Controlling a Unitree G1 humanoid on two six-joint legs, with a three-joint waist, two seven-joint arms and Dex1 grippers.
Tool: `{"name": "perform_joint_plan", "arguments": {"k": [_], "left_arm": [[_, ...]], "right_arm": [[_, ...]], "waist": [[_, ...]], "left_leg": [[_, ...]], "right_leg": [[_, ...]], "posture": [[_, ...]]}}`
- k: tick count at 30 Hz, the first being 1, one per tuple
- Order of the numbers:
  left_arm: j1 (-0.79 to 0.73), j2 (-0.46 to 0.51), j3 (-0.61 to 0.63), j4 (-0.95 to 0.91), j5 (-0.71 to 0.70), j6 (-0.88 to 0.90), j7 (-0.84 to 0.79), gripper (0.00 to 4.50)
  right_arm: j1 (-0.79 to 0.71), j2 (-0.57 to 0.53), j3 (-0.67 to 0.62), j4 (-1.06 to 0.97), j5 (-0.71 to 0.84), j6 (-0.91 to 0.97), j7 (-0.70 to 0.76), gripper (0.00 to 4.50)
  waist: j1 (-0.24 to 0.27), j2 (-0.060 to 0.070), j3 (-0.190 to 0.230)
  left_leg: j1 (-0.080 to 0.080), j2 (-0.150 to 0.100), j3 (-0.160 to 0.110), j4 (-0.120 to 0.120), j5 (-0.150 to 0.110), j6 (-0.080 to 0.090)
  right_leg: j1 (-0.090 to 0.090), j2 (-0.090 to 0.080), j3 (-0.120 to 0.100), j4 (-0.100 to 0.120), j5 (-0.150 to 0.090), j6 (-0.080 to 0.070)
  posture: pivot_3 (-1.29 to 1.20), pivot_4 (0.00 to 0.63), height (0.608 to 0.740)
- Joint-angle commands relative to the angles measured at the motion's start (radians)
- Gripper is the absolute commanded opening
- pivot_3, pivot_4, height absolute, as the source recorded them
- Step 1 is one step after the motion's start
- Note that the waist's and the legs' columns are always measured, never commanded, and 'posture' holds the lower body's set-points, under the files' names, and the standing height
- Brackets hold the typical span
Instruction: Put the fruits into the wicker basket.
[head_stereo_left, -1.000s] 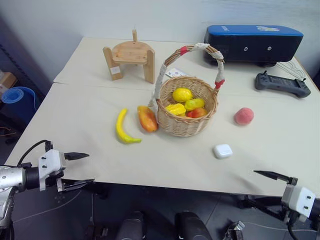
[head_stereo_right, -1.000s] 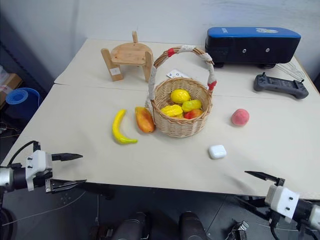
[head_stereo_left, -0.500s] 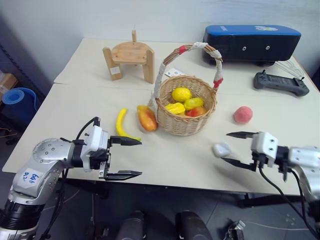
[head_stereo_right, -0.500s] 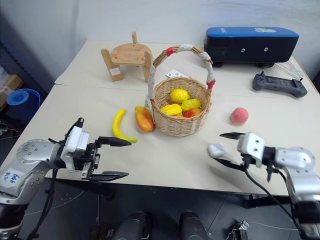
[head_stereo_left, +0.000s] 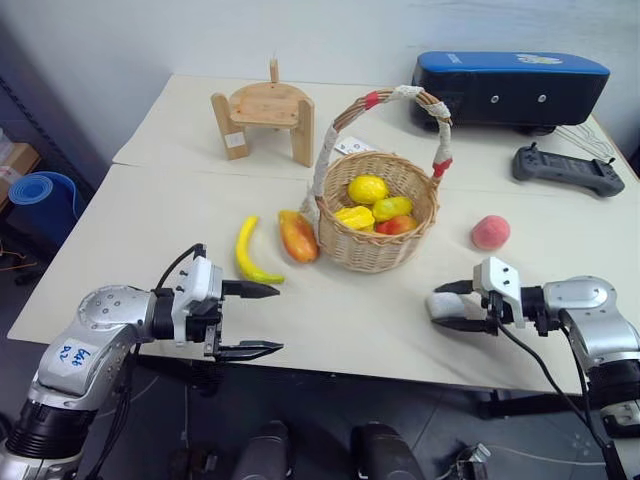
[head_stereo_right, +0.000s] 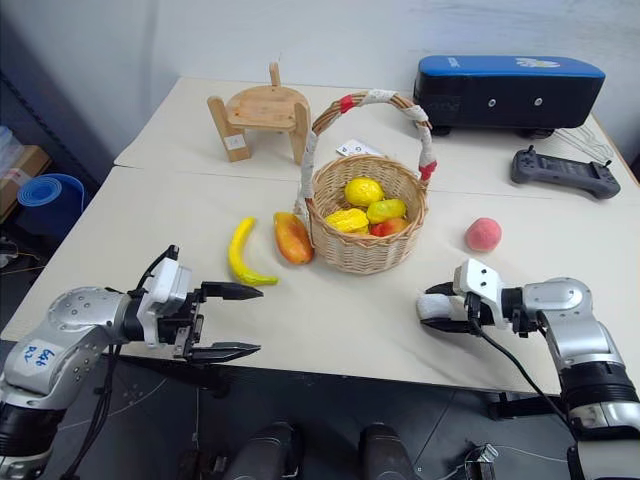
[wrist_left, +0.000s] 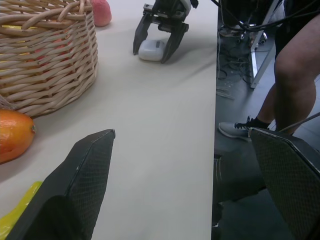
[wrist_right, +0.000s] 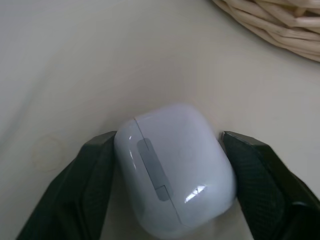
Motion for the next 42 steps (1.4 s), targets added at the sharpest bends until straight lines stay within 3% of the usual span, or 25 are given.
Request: {"name": "perform_joint_plan", "arguments": {"k": [1, 4, 8, 10, 14, 16, 21, 27, 30, 33, 39, 42], "left_arm": [[-0.022, 0.003, 0.070, -0.065, -0.160, 0.130, 0.025, 4.50], [-0.045, -0.005, 0.077, -0.075, -0.183, 0.159, 0.038, 4.50], [-0.072, -0.029, 0.068, -0.078, -0.183, 0.169, 0.061, 4.50], [-0.098, -0.057, 0.050, -0.072, -0.175, 0.160, 0.072, 4.50], [-0.145, -0.097, 0.026, -0.045, -0.164, 0.160, 0.073, 4.50], [-0.161, -0.083, 0.012, -0.038, -0.229, 0.256, 0.048, 4.50], [-0.169, -0.102, -0.035, 0.014, -0.136, 0.178, 0.015, 4.50], [-0.243, -0.150, -0.013, 0.095, -0.145, 0.172, 0.022, 4.50], [-0.249, -0.119, -0.033, 0.155, -0.084, 0.119, -0.037, 4.50], [-0.269, -0.116, -0.014, 0.210, -0.070, 0.101, -0.040, 4.50], [-0.231, -0.102, 0.071, 0.319, -0.047, 0.065, -0.004, 4.50], [-0.164, -0.053, 0.148, 0.414, 0.002, -0.014, -0.002, 4.50]], "right_arm": [[0.095, -0.002, -0.045, -0.068, 0.042, 0.031, -0.022, 2.74], [0.259, 0.020, -0.155, -0.256, 0.122, 0.120, -0.135, 2.32], [0.430, 0.062, -0.356, -0.438, 0.205, 0.211, -0.312, 2.32], [0.494, 0.086, -0.546, -0.443, 0.223, 0.221, -0.446, 2.32], [0.511, 0.060, -0.725, -0.310, 0.227, 0.237, -0.546, 2.32], [0.491, 0.018, -0.731, -0.201, 0.187, 0.218, -0.555, 2.32], [0.281, -0.046, -0.644, 0.108, 0.056, 0.172, -0.712, 2.32], [0.073, -0.090, -0.539, 0.437, -0.015, 0.096, -0.710, 2.32], [0.021, -0.096, -0.515, 0.522, -0.019, 0.087, -0.699, 3.32], [0.054, -0.089, -0.544, 0.472, 0.018, 0.041, -0.663, 4.38], [0.227, -0.011, -0.712, 0.122, 0.186, -0.161, -0.597, 4.47], [0.324, 0.075, -0.713, -0.229, 0.354, -0.132, -0.504, 4.47]], "waist": [[0.002, 0.000, 0.000], [0.012, 0.000, 0.000], [0.023, 0.001, 0.001], [0.025, 0.002, 0.001], [0.026, 0.003, 0.002], [0.022, 0.003, 0.002], [-0.007, 0.005, 0.002], [-0.003, 0.008, 0.003], [-0.002, 0.008, 0.003], [-0.002, 0.008, 0.003], [-0.005, 0.008, 0.004], [-0.016, 0.008, 0.004]], "left_leg": [[0.000, 0.000, 0.000, 0.000, 0.000, 0.000], [-0.001, 0.000, -0.002, -0.001, 0.000, -0.001], [-0.002, 0.000, -0.002, -0.002, 0.001, -0.004], [-0.003, -0.001, -0.001, -0.001, 0.001, -0.003], [-0.002, -0.003, 0.000, -0.001, 0.001, -0.002], [-0.001, -0.003, 0.000, -0.001, 0.001, -0.001], [0.001, -0.002, 0.005, -0.002, 0.002, 0.001], [0.000, -0.001, 0.007, -0.002, 0.006, -0.003], [0.000, -0.001, 0.007, -0.002, 0.006, -0.003], [-0.001, -0.001, 0.007, -0.002, 0.006, -0.003], [-0.002, -0.001, 0.007, -0.002, 0.005, -0.003], [0.000, 0.000, 0.009, -0.004, 0.004, -0.004]], "right_leg": [[0.000, 0.000, 0.000, 0.000, 0.000, 0.000], [0.000, 0.000, -0.001, -0.001, 0.000, -0.001], [-0.001, 0.000, -0.003, -0.002, 0.000, -0.001], [-0.001, -0.001, -0.002, -0.002, 0.000, -0.001], [0.000, -0.002, -0.002, -0.002, 0.001, 0.001], [0.000, -0.001, -0.001, -0.002, 0.001, 0.000], [0.000, 0.000, 0.003, 0.000, 0.001, 0.000], [-0.003, 0.001, 0.004, 0.001, 0.002, 0.001], [-0.002, 0.001, 0.003, 0.000, 0.002, 0.001], [-0.003, 0.002, 0.003, -0.001, 0.002, 0.001], [-0.003, 0.001, 0.003, -0.002, 0.002, 0.002], [-0.003, 0.003, 0.005, -0.001, 0.002, 0.002]], "posture": [[0.00, 0.150, 0.740], [0.00, 0.150, 0.740], [0.00, 0.150, 0.740], [0.00, 0.150, 0.740], [0.00, 0.150, 0.740], [0.00, 0.150, 0.740], [0.00, 0.150, 0.740], [0.00, 0.150, 0.740], [0.00, 0.150, 0.740], [0.00, 0.150, 0.740], [0.00, 0.150, 0.740], [0.00, 0.150, 0.740]]}}
